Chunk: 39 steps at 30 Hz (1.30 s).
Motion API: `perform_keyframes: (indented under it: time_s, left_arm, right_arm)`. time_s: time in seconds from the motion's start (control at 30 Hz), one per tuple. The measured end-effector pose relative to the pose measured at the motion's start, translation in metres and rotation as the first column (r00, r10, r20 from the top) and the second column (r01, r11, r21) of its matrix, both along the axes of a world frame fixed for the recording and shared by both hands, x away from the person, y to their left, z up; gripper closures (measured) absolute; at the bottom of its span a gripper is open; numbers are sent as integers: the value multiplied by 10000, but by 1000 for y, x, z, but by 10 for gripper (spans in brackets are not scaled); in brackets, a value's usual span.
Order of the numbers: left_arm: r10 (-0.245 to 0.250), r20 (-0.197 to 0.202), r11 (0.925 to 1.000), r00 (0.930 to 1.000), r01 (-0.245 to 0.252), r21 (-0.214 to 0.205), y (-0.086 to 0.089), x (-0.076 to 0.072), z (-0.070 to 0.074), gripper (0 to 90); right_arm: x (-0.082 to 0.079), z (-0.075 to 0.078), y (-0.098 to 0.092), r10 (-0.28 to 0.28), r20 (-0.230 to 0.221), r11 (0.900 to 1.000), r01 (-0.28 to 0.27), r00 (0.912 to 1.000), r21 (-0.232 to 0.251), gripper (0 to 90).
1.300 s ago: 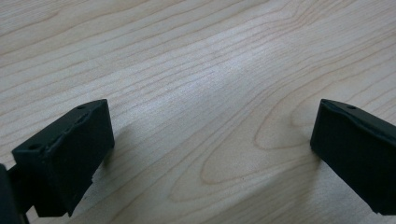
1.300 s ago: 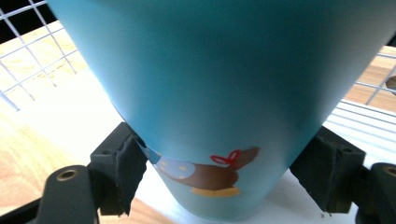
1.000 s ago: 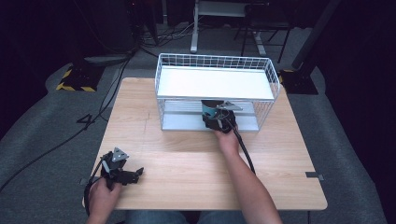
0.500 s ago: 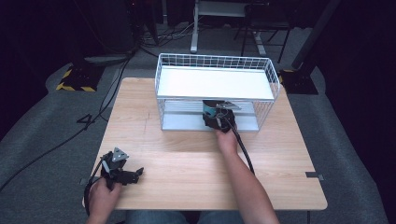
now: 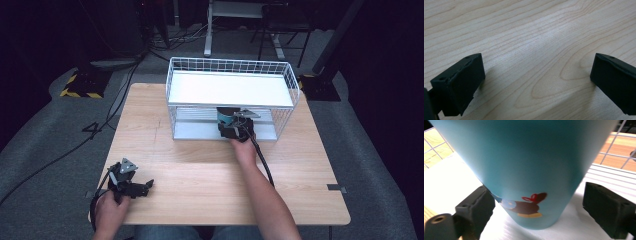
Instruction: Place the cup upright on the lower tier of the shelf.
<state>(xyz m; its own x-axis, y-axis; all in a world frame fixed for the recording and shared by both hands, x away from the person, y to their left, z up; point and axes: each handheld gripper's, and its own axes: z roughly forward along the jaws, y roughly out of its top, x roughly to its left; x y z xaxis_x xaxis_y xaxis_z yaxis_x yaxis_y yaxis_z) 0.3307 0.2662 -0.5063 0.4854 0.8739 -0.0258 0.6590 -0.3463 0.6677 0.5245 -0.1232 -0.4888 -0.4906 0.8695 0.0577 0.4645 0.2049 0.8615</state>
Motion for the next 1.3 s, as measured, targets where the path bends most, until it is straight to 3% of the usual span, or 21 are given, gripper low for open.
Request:
perform_keyframes:
  time_s: [0.33, 0.6, 0.93, 1.27, 1.3]
  left_arm:
    - [-5, -28, 10000, 10000, 5, -32, 0, 0, 0, 0]
    - [-23, -37, 10000, 10000, 23, -21, 0, 0, 0, 0]
    - [37, -18, 10000, 10000, -37, -7, 0, -1, 0, 0]
    - [37, -15, 10000, 10000, -37, -13, 0, -1, 0, 0]
    - [35, -16, 10000, 10000, -35, -11, 0, -1, 0, 1]
  right_arm:
    - [-15, 15, -12, -20, 132, 9998, 23, 9999, -188, 97]
    - [-36, 32, -25, 316, 164, 9990, -310, 9994, -329, 116]
    - [-69, 45, -45, 837, 169, 9964, -835, 9963, -135, 123]
    - [-106, 57, -77, 1063, 277, 9943, -1064, 9939, 7, 128]
    - [-115, 59, -87, 1108, 326, 9938, -1108, 9933, -19, 134]
